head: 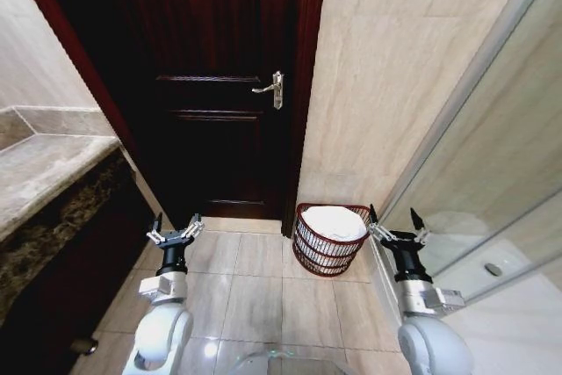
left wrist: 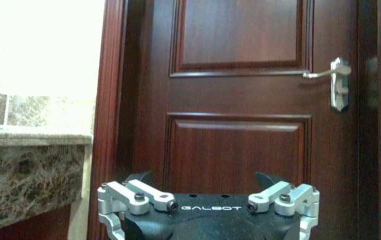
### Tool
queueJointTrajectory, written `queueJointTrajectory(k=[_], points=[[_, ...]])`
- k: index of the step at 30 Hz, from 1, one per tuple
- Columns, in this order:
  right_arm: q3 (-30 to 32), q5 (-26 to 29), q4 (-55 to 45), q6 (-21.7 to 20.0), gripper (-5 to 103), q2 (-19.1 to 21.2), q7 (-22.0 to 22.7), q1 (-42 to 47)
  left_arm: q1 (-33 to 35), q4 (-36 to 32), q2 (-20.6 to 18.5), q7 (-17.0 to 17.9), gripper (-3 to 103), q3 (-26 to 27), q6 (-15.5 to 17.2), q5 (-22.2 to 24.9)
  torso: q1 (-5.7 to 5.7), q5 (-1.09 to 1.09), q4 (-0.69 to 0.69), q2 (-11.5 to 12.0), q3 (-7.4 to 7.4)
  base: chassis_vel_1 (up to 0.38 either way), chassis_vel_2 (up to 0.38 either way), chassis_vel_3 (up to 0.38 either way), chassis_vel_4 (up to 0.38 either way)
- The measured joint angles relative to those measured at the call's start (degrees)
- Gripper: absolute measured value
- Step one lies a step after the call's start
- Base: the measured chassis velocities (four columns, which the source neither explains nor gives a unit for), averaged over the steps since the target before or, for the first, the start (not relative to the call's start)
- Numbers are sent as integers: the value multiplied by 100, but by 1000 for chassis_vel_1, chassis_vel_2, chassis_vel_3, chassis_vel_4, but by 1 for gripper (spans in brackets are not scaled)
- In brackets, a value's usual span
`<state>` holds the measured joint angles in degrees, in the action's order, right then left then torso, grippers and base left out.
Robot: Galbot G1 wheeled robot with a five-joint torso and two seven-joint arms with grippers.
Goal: Discard the used towel into the hamper.
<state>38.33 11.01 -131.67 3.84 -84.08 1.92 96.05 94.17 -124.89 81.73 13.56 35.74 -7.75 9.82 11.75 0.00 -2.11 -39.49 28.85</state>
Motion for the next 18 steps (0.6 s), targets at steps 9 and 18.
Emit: queueJointTrajectory(k=[9,18], points=[[73,20,251,72,100,-74,-14,-39,-1,52,-24,46,100,-3,60,-49,89,0,0,-208,119,0,0,0,0],[96,19,253,148,100,-104,-46,7,11,36,-140,-814,100,219,-129,54,188,0,0,-446,260,0,0,0,0]])
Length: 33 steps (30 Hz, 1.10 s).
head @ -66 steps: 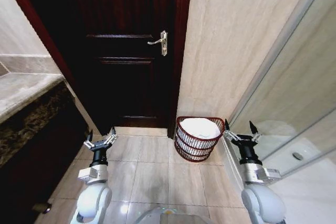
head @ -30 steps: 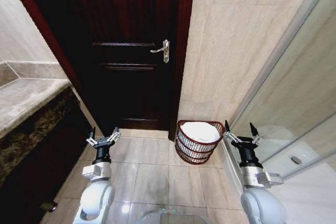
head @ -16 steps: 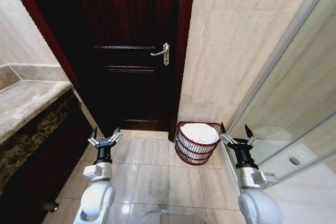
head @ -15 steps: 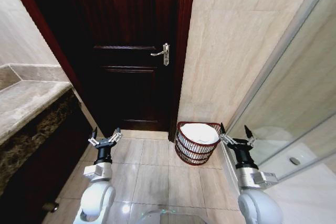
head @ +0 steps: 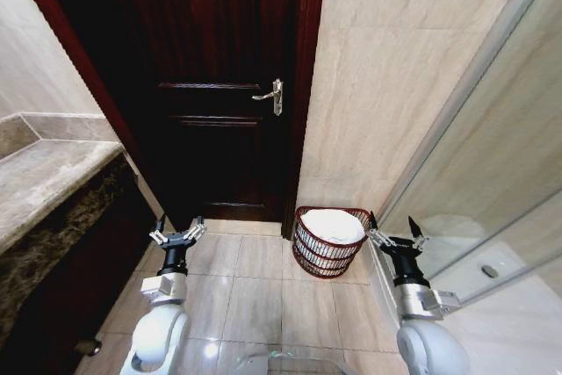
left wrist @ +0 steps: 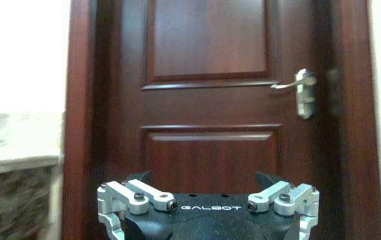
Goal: Discard the used towel into the hamper.
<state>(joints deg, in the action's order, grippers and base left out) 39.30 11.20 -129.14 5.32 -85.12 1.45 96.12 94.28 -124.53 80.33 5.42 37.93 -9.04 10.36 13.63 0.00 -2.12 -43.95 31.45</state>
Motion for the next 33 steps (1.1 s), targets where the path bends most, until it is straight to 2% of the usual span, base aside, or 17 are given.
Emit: queueJointTrajectory(k=[3,9,25,33], points=[[30,23,-9,2,100,20,-68,25,6,-6,-42,-194,100,54,2,103,34,0,0,-79,44,0,0,0,0],[62,56,-56,-3,100,36,-112,16,60,-96,-75,-266,100,79,100,226,90,0,0,-210,119,0,0,0,0],[-10,52,-95,-12,100,26,-160,73,20,-130,-77,-178,100,28,220,220,278,0,0,-637,359,0,0,0,0],[130,423,3,-20,100,413,-304,194,26,-183,-134,-151,100,11,259,221,371,0,0,-848,475,0,0,0,0]])
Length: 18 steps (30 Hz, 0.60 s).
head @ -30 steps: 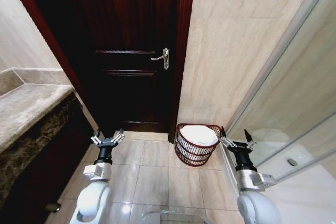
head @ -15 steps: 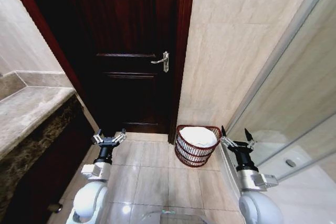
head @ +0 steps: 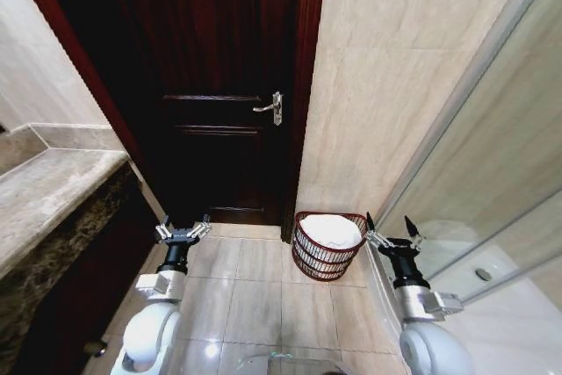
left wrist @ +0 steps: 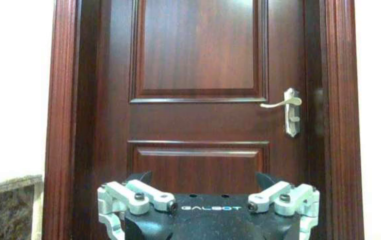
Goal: Discard the used towel into the hamper.
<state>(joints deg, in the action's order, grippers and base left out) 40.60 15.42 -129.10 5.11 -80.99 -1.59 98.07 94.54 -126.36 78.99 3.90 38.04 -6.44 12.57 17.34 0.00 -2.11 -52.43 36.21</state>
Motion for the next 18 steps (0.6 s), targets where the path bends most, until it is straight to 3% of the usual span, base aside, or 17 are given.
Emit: queueJointTrajectory(k=[18], points=[[-5,68,28,-159,100,58,-104,-140,9,-29,11,3,100,-58,36,-3,212,0,0,-479,268,0,0,0,0]])
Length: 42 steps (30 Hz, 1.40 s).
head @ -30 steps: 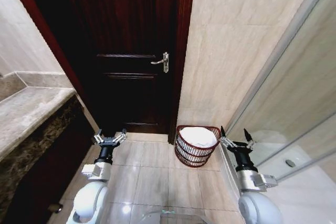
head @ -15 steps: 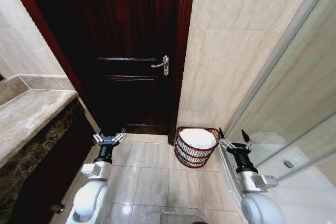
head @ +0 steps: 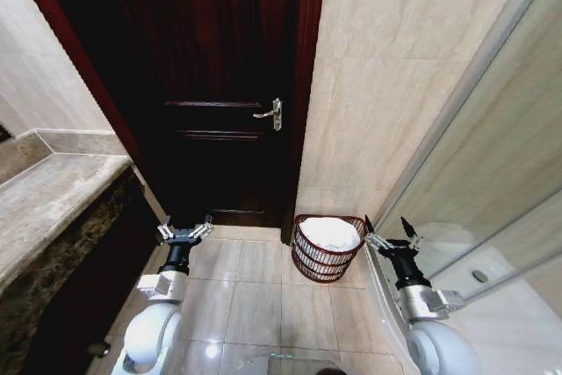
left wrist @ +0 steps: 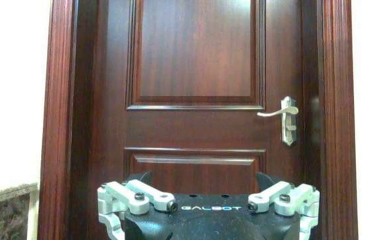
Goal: Discard the used towel into the hamper.
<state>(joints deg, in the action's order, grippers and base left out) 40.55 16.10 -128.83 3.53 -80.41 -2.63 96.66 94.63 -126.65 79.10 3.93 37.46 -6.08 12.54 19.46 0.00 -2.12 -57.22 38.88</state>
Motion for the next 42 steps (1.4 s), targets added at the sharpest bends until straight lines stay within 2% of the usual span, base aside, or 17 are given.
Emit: queueJointTrajectory(k=[17,20,26,42], points=[[-21,-16,-105,-42,100,-63,8,-35,6,-13,15,2,100,-19,5,-27,200,0,0,-445,244,0,0,0,0],[-30,-65,-121,-102,100,-72,27,-80,4,-30,10,0,100,-14,13,-26,267,0,0,-594,325,0,0,0,0],[-31,-65,-147,-149,100,-72,42,-96,-2,-30,9,0,100,-13,20,-23,324,0,0,-724,400,0,0,0,0],[-41,-62,-158,-163,100,-107,47,-81,-4,-31,19,-4,100,-26,27,-26,566,0,0,-1258,691,0,0,0,0]])
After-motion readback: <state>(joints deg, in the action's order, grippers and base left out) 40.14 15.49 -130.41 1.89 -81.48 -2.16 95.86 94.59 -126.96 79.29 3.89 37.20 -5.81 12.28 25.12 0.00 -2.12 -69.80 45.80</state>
